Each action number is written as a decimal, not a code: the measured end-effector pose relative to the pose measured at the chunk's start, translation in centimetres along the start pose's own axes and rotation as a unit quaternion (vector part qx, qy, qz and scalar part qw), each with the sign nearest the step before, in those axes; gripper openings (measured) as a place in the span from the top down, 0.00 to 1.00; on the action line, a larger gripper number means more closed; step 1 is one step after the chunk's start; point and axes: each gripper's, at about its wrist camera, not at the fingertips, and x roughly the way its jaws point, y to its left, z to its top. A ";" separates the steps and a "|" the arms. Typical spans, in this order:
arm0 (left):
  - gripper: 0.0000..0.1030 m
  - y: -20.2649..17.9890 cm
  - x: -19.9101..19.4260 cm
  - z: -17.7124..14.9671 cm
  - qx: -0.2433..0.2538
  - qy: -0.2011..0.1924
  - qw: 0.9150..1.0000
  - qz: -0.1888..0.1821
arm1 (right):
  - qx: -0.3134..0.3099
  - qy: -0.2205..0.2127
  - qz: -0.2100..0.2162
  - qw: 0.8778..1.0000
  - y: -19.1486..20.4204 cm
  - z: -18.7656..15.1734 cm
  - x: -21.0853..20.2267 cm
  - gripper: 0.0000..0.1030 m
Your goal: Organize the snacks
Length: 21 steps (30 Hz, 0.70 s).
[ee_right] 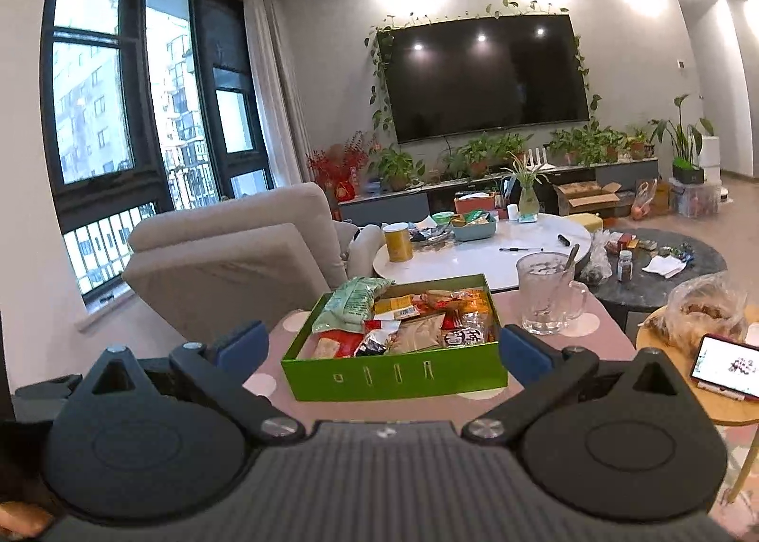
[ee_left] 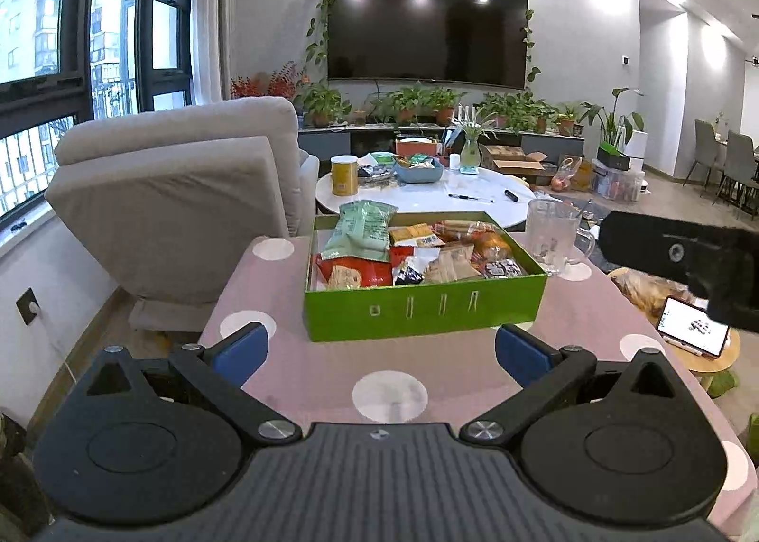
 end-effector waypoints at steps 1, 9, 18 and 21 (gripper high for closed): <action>0.00 0.0 0.1 -0.1 0.000 0.002 1.000 0.000 | -0.001 0.001 -0.001 1.000 0.1 -0.2 0.1 0.32; 0.00 0.4 0.2 -0.2 -0.002 0.003 1.000 0.010 | 0.001 0.012 -0.005 1.000 0.1 -0.8 0.5 0.32; 0.00 0.3 0.1 -0.5 0.000 0.004 1.000 0.010 | 0.010 0.024 -0.011 1.000 0.1 -1.3 0.6 0.32; 0.00 0.3 0.2 -0.4 0.000 0.005 1.000 0.008 | 0.010 0.024 -0.011 1.000 0.0 -1.3 0.6 0.32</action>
